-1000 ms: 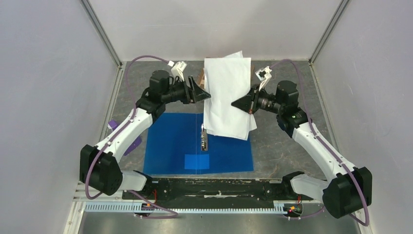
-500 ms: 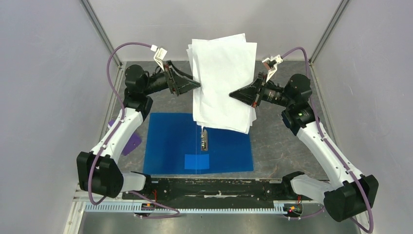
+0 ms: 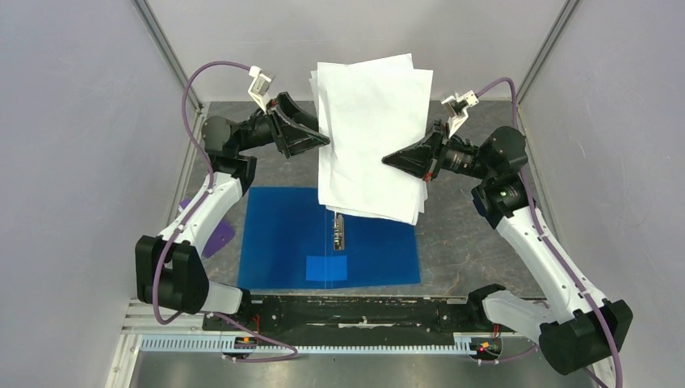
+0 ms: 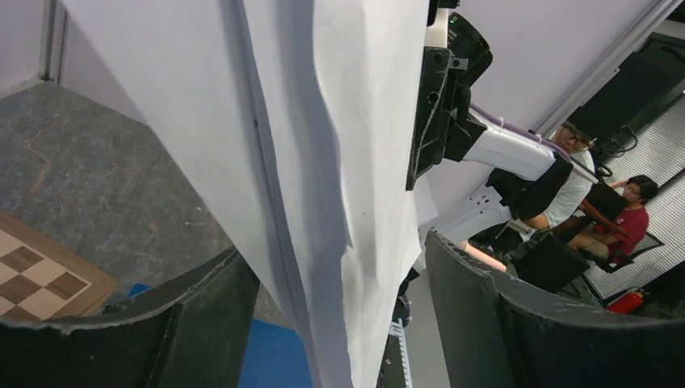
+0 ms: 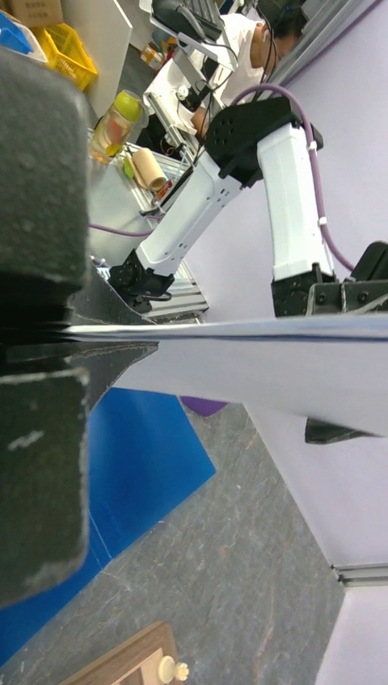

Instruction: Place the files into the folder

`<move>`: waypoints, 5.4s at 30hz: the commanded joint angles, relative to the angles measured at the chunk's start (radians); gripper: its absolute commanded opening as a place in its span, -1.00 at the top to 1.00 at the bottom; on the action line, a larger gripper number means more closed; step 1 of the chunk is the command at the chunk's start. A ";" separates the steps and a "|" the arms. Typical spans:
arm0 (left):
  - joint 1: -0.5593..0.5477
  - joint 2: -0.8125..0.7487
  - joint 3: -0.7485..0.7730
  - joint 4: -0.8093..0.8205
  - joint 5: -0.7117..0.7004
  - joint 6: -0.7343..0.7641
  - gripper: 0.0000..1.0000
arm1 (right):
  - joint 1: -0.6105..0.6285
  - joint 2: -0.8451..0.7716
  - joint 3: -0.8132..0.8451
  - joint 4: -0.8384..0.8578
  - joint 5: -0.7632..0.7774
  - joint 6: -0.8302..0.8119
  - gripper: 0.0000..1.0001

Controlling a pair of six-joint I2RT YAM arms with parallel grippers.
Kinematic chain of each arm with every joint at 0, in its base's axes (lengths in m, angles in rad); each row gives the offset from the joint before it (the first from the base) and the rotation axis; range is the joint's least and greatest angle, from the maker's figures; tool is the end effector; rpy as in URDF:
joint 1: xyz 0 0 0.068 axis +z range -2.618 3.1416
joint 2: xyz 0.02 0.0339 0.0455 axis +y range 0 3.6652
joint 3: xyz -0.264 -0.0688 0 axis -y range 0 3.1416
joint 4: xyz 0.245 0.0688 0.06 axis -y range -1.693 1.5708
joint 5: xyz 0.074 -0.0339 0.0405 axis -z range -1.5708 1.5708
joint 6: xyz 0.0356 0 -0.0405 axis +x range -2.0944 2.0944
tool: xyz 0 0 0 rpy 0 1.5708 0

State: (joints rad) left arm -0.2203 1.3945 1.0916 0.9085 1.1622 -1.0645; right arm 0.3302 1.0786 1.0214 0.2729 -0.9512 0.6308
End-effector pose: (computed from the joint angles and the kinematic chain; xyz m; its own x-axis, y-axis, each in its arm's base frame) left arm 0.2836 -0.0970 0.4078 -0.4504 -0.2552 -0.8556 0.8849 -0.0007 -0.4657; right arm 0.2136 0.1039 0.4123 -0.3912 0.2280 -0.8916 -0.8790 0.1945 0.4354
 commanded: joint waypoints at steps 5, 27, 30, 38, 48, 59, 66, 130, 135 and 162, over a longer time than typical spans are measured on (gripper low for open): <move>-0.010 0.021 0.029 0.196 0.033 -0.148 -0.63 | 0.004 -0.029 0.025 0.207 -0.051 0.141 1.00; -0.070 0.014 0.050 0.060 -0.005 -0.051 0.15 | 0.006 0.004 0.081 -0.271 0.188 -0.209 1.00; -0.081 -0.010 0.042 -0.149 -0.030 0.110 0.40 | 0.006 -0.012 0.037 -0.238 0.200 -0.209 1.00; -0.213 -0.062 0.054 -0.753 -0.346 0.703 0.95 | 0.006 -0.117 -0.206 -0.034 0.280 -0.277 0.41; -0.318 -0.015 -0.192 -0.383 -0.569 0.749 0.95 | -0.005 -0.139 -0.510 0.314 0.397 -0.363 -0.27; -0.454 0.034 -0.352 -0.116 -0.777 0.902 0.95 | -0.096 -0.057 -0.652 0.614 0.310 -0.304 -0.45; -0.516 0.025 -0.423 -0.073 -0.850 0.934 0.74 | -0.114 -0.068 -0.694 0.678 0.276 -0.272 -0.45; -0.688 0.134 -0.618 0.326 -1.124 0.838 -0.12 | -0.043 -0.056 -0.880 0.809 0.317 -0.239 -0.44; -0.687 0.130 -0.599 0.284 -1.124 0.858 -0.09 | -0.044 -0.042 -0.877 0.836 0.308 -0.222 -0.44; -0.554 -0.211 -0.320 -0.360 -0.746 0.902 0.95 | -0.043 -0.175 -0.605 0.615 0.133 -0.184 -0.38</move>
State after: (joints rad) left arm -0.8001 1.2701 0.7105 0.6846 0.2935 -0.1841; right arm 0.2844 0.9302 0.3317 0.8711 -0.7319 0.3897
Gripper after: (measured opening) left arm 0.034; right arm 0.707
